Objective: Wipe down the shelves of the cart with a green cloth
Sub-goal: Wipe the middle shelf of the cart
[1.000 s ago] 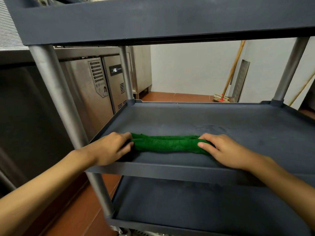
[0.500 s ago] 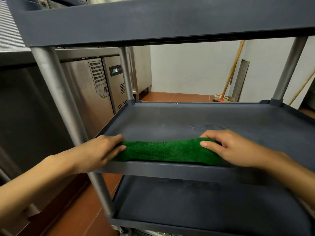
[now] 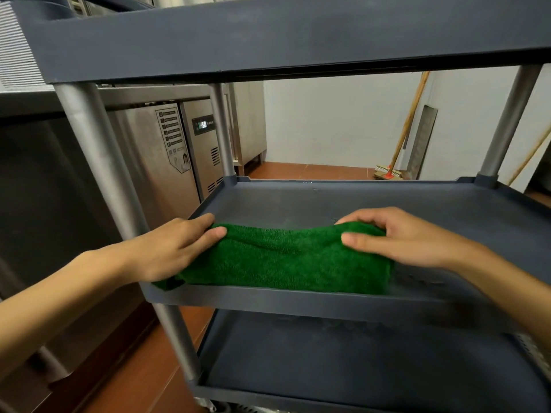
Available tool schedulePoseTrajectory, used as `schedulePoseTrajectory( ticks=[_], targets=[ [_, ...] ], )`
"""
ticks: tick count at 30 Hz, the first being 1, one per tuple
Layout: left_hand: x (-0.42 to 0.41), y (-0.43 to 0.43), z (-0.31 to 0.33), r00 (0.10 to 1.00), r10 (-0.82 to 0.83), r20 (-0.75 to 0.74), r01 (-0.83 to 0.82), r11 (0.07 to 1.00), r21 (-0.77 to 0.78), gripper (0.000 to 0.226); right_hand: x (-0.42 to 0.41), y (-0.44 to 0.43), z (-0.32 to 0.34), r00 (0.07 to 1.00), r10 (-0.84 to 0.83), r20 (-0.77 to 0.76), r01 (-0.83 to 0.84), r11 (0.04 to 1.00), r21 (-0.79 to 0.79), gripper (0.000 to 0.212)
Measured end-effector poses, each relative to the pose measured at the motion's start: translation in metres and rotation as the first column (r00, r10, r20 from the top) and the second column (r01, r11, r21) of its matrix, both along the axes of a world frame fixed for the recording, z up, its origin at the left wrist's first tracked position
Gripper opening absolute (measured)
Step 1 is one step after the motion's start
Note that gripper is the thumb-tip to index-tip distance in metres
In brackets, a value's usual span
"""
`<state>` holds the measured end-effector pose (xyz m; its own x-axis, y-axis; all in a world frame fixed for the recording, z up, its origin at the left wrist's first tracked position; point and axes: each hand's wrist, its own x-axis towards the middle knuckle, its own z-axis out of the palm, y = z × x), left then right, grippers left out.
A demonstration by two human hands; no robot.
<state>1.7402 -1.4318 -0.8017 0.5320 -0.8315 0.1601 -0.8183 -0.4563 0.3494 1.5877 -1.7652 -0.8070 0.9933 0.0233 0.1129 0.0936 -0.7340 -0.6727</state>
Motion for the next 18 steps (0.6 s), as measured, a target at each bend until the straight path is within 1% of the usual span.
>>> schedulePoseTrajectory(
  ticks=[2,4,6,8,11,12,13,15,17,18],
  targets=[
    [0.001,-0.003,0.002,0.997,-0.002,-0.072,0.006,0.999,0.048,0.052,0.001,0.002,0.002,0.998,0.044,-0.052,-0.044,0.999,-0.002,0.050],
    [0.004,-0.007,0.007,0.992,-0.005,-0.129,0.017,0.996,0.093,0.044,0.004,-0.001,0.005,0.996,0.062,-0.064,-0.061,0.998,0.010,0.042],
    [0.008,-0.012,0.012,0.990,0.037,-0.134,-0.018,0.991,0.135,0.038,0.011,-0.006,0.008,0.997,0.057,-0.057,-0.055,0.998,0.042,0.033],
    [0.018,-0.018,0.021,0.987,0.104,-0.122,-0.084,0.985,0.153,0.043,0.020,-0.013,0.013,0.997,0.044,-0.067,-0.037,0.995,0.097,0.026],
    [0.040,-0.034,0.036,0.984,0.122,-0.132,-0.107,0.987,0.116,0.016,0.038,-0.025,0.026,0.999,-0.014,-0.053,0.020,0.993,0.117,0.018],
    [0.049,-0.039,0.040,0.984,0.127,-0.129,-0.114,0.988,0.101,0.011,0.045,-0.031,0.031,0.998,-0.052,-0.028,0.054,0.993,0.105,0.018],
    [0.058,-0.045,0.045,0.981,0.137,-0.139,-0.127,0.989,0.080,0.009,0.053,-0.037,0.036,0.996,-0.085,-0.002,0.085,0.993,0.082,0.018],
    [0.074,-0.059,0.050,0.976,0.158,-0.148,-0.154,0.987,0.036,0.011,0.070,-0.052,0.047,0.990,-0.137,0.028,0.135,0.989,0.067,0.023],
    [0.092,-0.078,0.052,0.974,0.198,-0.107,-0.201,0.979,-0.024,0.011,0.088,-0.067,0.054,0.982,-0.183,0.042,0.176,0.974,0.144,0.024],
    [0.103,-0.088,0.051,0.971,0.230,-0.062,-0.233,0.971,-0.052,0.011,0.098,-0.074,0.057,0.975,-0.216,0.047,0.204,0.961,0.187,0.024]
  ],
)
